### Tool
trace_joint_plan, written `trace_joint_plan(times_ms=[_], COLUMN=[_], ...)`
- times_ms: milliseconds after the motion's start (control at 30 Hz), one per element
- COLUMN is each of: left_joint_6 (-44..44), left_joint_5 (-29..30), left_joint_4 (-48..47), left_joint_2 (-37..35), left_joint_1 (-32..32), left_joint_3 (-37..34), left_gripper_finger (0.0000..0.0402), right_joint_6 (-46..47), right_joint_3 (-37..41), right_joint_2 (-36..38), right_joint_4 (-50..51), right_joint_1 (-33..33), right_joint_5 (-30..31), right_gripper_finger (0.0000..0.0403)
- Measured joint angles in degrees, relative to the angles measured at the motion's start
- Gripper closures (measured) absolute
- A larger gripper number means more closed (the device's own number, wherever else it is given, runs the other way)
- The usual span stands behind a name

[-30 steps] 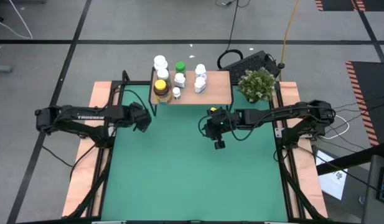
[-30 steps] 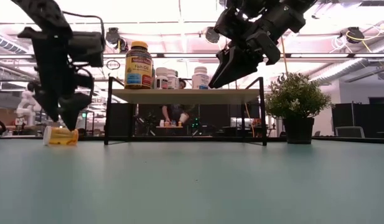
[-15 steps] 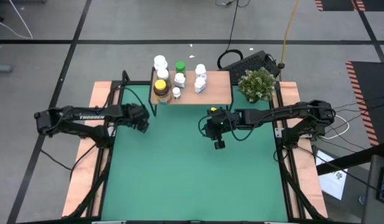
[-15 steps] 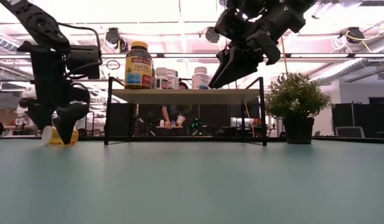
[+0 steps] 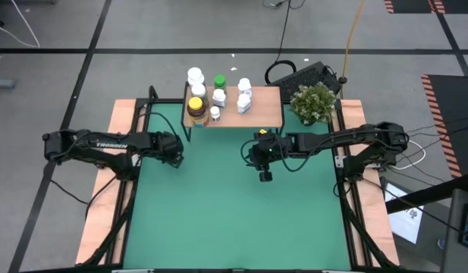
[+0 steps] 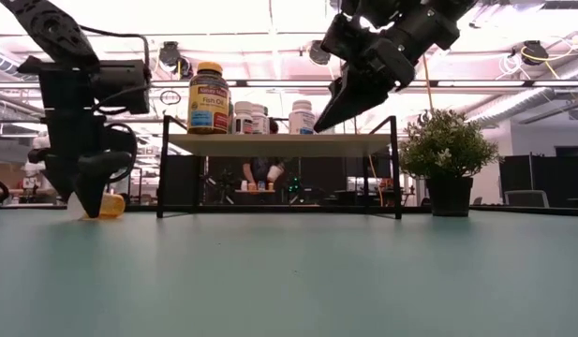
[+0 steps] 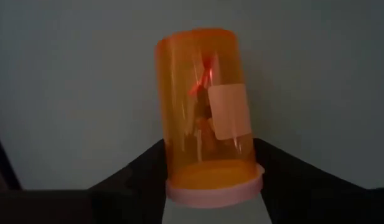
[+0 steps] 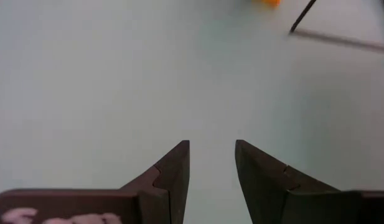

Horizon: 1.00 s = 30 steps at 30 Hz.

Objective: Pick and place medicine bottles onto shelf by color
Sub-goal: Put the orange pill bottle on the shelf

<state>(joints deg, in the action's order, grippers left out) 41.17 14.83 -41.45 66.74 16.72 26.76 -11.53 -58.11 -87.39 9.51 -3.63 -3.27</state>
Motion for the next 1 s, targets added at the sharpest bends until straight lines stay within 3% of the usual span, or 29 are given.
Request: trace_joint_plan(times_ms=[67,233,400,567,733,1000], left_joint_6=[0.59,4.47,3.04,-3.98,-13.72,-24.17], left_joint_5=[0.0,-0.03,-0.33,1.34,5.46,7.2], left_joint_4=[0.02,1.45,10.11,29.12,45.76,50.59], left_joint_2=[0.0,0.0,0.0,0.0,1.24,8.46], left_joint_1=[-2.5,-12.08,-23.89,-32.53,-36.92,-38.59], left_joint_3=[0.0,0.0,0.0,0.0,0.15,3.07], left_gripper_finger=[0.0197,0.017,0.0193,0.0198,0.0174,0.0195], right_joint_6=[1.36,5.15,10.23,10.6,9.6,9.92], right_joint_3=[1.68,10.61,17.62,17.55,14.02,6.7], right_joint_2=[0.0,-0.13,-0.8,-2.52,-7.57,-15.19], right_joint_4=[-4.79,-27.5,-45.09,-48.45,-53.18,-57.4], right_joint_1=[0.11,1.09,1.83,5.17,7.28,6.39], right_joint_5=[0.0,-2.71,-6.15,-5.99,-3.9,-4.67], right_gripper_finger=[0.0282,0.0275,0.024,0.0188,0.0145,0.0118])
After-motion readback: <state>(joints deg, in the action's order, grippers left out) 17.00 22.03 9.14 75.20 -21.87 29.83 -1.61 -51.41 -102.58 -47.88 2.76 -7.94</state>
